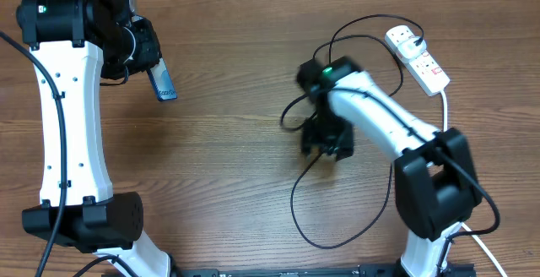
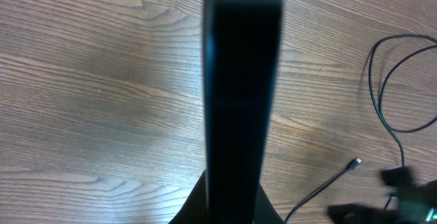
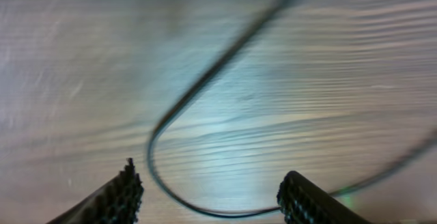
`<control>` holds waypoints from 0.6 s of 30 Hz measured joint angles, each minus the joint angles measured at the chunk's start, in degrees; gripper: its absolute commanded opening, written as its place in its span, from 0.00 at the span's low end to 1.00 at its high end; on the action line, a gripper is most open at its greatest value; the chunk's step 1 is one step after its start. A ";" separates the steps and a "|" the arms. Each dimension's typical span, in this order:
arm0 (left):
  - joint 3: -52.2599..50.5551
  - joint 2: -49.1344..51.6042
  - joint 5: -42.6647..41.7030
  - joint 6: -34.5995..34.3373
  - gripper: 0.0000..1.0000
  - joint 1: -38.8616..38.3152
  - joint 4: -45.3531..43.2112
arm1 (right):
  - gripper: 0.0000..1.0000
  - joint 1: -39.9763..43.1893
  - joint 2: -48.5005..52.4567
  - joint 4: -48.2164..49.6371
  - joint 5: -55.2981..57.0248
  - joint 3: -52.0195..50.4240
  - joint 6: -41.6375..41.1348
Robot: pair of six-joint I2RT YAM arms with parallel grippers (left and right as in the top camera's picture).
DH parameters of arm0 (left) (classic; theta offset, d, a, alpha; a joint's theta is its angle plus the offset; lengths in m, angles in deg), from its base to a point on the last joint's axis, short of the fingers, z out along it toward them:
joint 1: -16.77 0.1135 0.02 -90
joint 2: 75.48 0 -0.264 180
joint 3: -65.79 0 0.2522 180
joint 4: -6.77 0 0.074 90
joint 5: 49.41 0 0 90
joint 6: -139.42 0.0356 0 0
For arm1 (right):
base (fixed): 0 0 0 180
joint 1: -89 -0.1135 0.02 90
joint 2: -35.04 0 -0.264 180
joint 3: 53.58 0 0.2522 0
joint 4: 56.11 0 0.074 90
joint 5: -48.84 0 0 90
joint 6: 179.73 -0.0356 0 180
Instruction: Plug charger to phone and switch on socket
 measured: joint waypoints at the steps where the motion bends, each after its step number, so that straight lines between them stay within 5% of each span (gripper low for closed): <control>1: 0.00 0.00 0.00 0.00 0.04 0.00 0.00 | 0.71 -2.49 0.00 1.14 -0.57 -0.87 0.24; 8: 0.00 0.00 0.00 0.00 0.04 0.00 0.00 | 0.78 -14.49 0.00 6.34 3.06 -7.72 -5.44; 18: 0.00 0.00 0.00 0.00 0.04 0.00 -0.02 | 0.78 -15.54 -1.14 12.24 4.96 -15.47 -10.95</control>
